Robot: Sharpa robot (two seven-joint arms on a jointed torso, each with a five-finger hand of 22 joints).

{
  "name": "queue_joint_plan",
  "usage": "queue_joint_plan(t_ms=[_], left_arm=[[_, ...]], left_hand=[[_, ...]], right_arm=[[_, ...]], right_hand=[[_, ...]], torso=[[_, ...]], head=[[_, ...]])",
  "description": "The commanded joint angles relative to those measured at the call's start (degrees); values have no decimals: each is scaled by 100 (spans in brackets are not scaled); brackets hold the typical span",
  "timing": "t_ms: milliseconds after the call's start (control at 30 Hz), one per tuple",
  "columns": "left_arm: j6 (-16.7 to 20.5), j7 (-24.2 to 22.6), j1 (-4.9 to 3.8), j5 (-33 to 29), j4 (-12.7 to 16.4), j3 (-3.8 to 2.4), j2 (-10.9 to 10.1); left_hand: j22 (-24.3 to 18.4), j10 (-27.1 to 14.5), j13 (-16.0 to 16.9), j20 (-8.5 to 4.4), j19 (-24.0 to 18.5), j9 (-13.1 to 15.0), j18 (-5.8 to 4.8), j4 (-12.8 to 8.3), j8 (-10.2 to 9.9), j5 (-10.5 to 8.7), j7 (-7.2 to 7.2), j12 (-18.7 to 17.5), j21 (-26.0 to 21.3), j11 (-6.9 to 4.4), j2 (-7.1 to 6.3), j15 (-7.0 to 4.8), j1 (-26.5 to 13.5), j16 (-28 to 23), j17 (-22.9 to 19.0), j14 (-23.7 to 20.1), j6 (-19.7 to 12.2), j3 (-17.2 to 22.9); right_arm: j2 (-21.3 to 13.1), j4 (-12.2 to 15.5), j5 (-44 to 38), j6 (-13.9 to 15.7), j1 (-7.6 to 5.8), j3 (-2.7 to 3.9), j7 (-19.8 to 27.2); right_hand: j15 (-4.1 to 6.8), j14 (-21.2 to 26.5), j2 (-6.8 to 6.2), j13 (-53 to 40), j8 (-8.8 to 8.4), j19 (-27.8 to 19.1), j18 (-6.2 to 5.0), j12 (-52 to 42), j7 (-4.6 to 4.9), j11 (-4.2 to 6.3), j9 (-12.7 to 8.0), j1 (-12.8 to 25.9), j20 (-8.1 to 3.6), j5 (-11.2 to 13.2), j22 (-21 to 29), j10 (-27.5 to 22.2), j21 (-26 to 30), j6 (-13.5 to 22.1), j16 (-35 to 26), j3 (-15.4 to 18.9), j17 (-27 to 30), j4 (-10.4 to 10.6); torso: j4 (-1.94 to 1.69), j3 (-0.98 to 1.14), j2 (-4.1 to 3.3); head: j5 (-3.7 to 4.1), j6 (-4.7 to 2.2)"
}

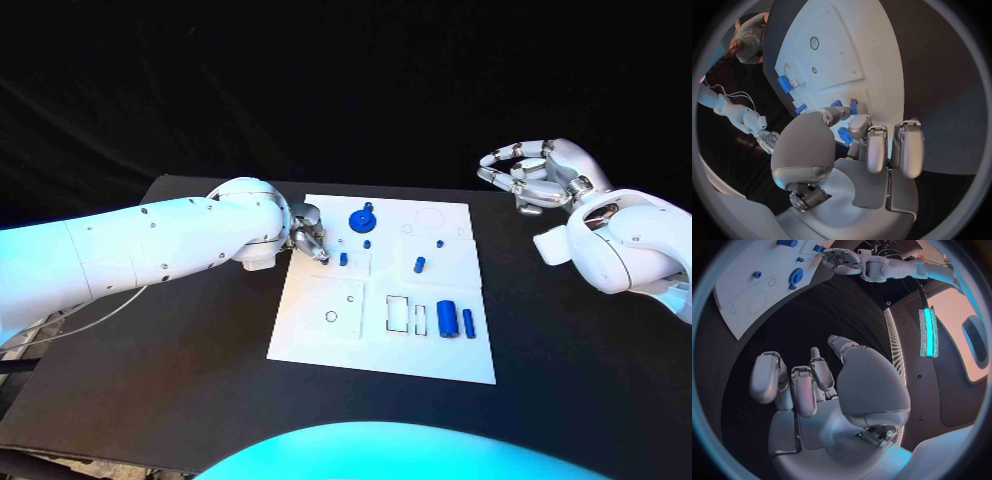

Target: Assemble the parts on the task board

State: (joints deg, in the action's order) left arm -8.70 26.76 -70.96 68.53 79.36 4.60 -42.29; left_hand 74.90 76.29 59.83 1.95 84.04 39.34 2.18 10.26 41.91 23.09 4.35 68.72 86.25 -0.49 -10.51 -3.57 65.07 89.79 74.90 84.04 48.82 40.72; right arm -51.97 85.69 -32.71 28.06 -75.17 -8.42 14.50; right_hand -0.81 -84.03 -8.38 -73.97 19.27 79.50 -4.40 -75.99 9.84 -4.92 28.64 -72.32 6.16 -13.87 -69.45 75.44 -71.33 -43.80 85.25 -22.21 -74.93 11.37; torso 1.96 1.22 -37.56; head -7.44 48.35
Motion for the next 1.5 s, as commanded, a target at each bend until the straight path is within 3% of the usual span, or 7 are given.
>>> queue_joint_plan(t_ms=[33,200,800,1233,1500], left_arm=[[-129,-14,10,-41,17,6,0],[-145,14,9,-108,22,4,-1],[-204,177,7,-271,-13,-5,20],[-594,470,1,-532,-123,-8,142],[-638,508,-1,-584,-158,-8,197]], left_hand=[[760,43,-9,-42,222,7,-43,-1118,20,53,-47,-20,19,-18,10,-45,61,21,1510,596,64,1094],[761,51,3,-43,223,6,-43,-1118,20,63,-47,-13,19,-20,6,-46,60,21,1510,596,68,1094],[759,54,1,-44,222,5,-43,-1116,20,73,-49,-15,18,-21,3,-47,57,21,1510,596,73,1093],[777,70,-68,-49,231,-7,-47,-1016,1,91,-63,-76,25,-29,36,-54,-49,21,1510,596,107,1037],[783,98,-88,-53,234,-1,-49,-956,5,65,-85,-97,26,-44,60,-63,-126,21,1510,596,139,955]], right_arm=[[5,1,-42,-57,3,1,50],[2,3,-42,-56,3,1,48],[-13,19,-42,-49,3,1,42],[-32,40,-42,-38,3,1,40],[-36,43,-42,-37,3,1,41]], right_hand=[[45,-307,39,-8,31,27,-64,-17,-4,8,7,1,3,-23,-9,19,-14,19,7,11,-432,35],[47,-310,44,-10,39,31,-64,-22,-7,11,7,5,0,-23,-8,26,-10,19,6,22,-433,48],[47,-310,44,-10,39,31,-64,-22,-7,11,7,5,0,-23,-8,26,-10,19,6,22,-433,48],[49,-309,42,-3,41,32,-65,-17,-9,13,7,1,-1,-24,-6,21,-7,21,4,24,-430,47],[49,-309,42,-3,41,32,-65,-17,-9,13,7,1,-1,-24,-6,21,-7,21,4,24,-430,47]], torso=[[5,2,-1],[-6,2,1],[2,7,-4],[-2,5,5],[3,2,1]], head=[[-4,7],[6,10],[24,18],[44,49],[41,54]])
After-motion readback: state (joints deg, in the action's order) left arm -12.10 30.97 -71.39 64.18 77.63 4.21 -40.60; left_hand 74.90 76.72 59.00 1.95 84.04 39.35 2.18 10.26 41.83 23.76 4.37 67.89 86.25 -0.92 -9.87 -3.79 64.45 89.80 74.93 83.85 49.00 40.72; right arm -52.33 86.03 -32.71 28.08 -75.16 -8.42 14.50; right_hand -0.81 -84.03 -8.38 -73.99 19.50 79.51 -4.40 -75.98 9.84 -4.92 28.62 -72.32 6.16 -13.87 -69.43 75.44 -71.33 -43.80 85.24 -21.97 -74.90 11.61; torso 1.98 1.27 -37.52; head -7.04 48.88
